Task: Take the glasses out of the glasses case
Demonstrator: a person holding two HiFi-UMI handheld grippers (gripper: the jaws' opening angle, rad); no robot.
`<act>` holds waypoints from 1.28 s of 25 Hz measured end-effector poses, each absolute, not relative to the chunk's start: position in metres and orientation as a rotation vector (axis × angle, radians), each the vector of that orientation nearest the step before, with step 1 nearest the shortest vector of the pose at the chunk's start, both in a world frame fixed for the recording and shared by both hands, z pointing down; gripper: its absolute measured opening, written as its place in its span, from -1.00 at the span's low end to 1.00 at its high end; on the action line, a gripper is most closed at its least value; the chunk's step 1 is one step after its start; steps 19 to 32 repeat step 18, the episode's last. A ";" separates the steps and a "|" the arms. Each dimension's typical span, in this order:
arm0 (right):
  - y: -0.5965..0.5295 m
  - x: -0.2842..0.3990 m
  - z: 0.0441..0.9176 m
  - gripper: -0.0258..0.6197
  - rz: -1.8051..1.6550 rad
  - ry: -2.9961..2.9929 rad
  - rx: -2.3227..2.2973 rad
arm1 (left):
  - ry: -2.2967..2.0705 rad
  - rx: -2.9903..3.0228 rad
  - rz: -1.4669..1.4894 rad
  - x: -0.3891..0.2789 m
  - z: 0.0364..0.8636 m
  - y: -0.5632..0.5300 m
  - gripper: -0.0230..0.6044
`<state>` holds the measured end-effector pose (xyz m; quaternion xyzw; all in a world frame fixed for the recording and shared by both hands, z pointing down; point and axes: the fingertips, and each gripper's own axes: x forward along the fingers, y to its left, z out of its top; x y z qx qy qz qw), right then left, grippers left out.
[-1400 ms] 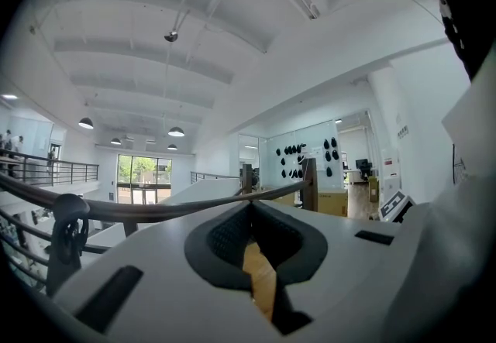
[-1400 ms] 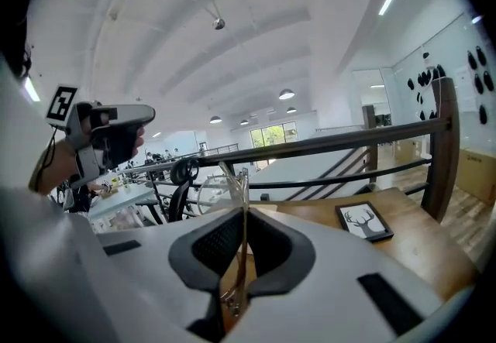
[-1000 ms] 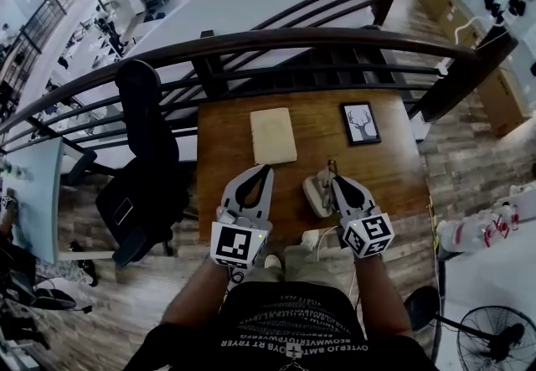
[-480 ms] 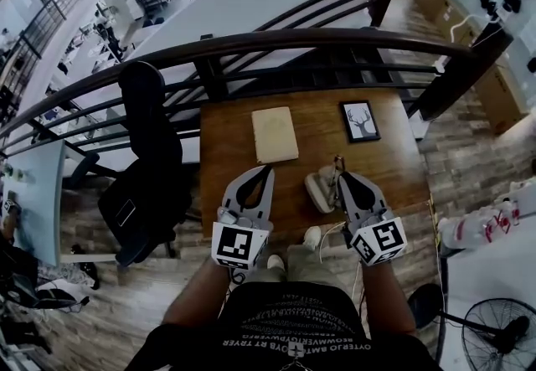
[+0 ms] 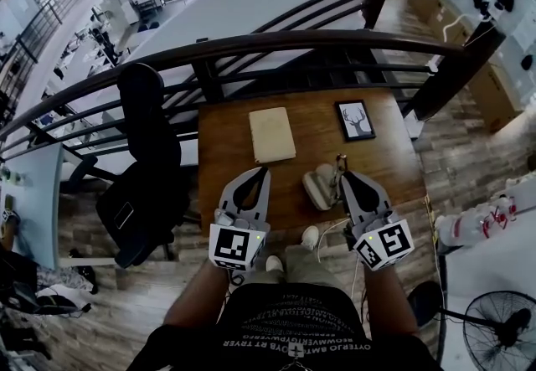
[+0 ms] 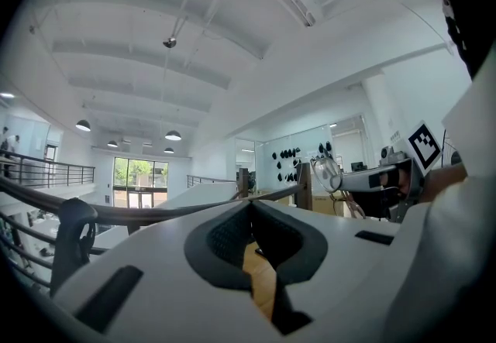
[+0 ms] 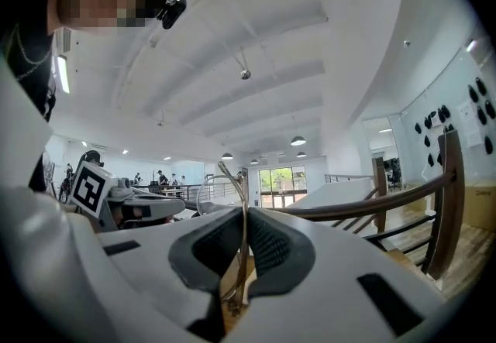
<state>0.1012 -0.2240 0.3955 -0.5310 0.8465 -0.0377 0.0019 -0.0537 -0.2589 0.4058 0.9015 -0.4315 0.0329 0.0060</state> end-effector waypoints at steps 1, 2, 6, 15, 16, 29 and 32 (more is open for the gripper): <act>-0.223 0.101 0.394 -0.83 -0.114 2.657 -1.667 | -1.350 2.822 0.101 -0.054 0.405 -0.258 -0.84; -0.221 0.101 0.393 -0.83 -0.111 2.658 -1.668 | -1.349 2.822 0.101 -0.054 0.406 -0.257 -0.84; -0.218 0.102 0.392 -0.83 -0.108 2.659 -1.676 | -1.346 2.824 0.086 -0.055 0.402 -0.253 -0.84; -0.216 0.097 0.401 -0.83 -0.144 2.659 -1.679 | -1.340 2.825 0.088 -0.061 0.404 -0.251 -0.84; -0.216 0.097 0.404 -0.83 -0.152 2.659 -1.679 | -1.339 2.825 0.089 -0.061 0.405 -0.251 -0.84; -0.216 0.096 0.408 -0.83 -0.167 2.659 -1.679 | -1.334 2.824 0.091 -0.061 0.407 -0.251 -0.84; -0.216 0.096 0.408 -0.83 -0.167 2.659 -1.679 | -1.334 2.824 0.091 -0.061 0.407 -0.251 -0.84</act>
